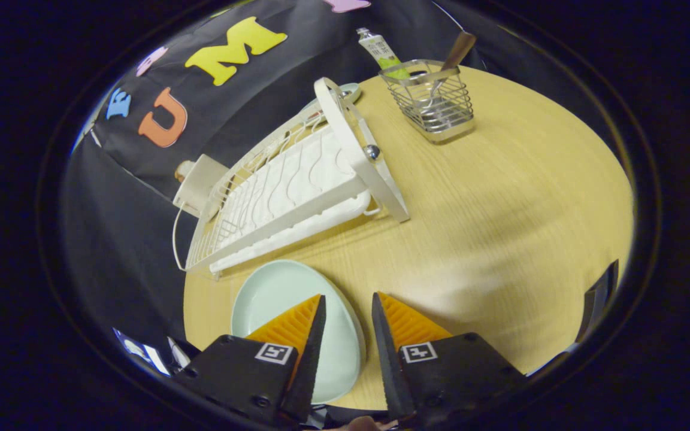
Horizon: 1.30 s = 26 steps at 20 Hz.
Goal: Take the plate from the dish rack, then take the spoon from the basket and place it into the plate.
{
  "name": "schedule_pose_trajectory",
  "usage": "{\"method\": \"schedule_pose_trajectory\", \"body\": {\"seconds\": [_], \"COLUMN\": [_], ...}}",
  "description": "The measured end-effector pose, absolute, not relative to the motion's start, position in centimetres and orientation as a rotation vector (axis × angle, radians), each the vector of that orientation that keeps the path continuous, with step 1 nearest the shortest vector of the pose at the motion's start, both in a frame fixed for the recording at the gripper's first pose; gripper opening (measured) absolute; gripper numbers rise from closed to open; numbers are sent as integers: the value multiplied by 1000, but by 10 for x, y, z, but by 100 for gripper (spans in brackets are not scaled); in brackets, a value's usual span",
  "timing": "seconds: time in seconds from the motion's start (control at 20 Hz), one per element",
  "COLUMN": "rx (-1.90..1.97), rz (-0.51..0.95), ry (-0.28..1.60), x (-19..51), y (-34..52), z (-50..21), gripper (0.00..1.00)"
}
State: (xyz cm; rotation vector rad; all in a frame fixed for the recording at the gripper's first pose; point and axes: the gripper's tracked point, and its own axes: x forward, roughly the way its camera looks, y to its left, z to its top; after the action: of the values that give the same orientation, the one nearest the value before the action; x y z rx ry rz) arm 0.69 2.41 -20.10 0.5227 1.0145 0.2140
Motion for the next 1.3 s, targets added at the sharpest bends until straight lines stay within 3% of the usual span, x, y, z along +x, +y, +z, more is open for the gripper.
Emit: {"method": "schedule_pose_trajectory", "body": {"seconds": [0.3,0.45,0.55,1.1,1.3], "rx": [300,186,144,307,331], "rz": [119,-30,-93,-39,-17], "ry": [705,470,378,309,301], "x": [19,40,54,171,191], "y": [-59,-129,-157,-170,-161], "z": [-152,-113,-104,-135,-138], "gripper": [88,88,100,100,94]}}
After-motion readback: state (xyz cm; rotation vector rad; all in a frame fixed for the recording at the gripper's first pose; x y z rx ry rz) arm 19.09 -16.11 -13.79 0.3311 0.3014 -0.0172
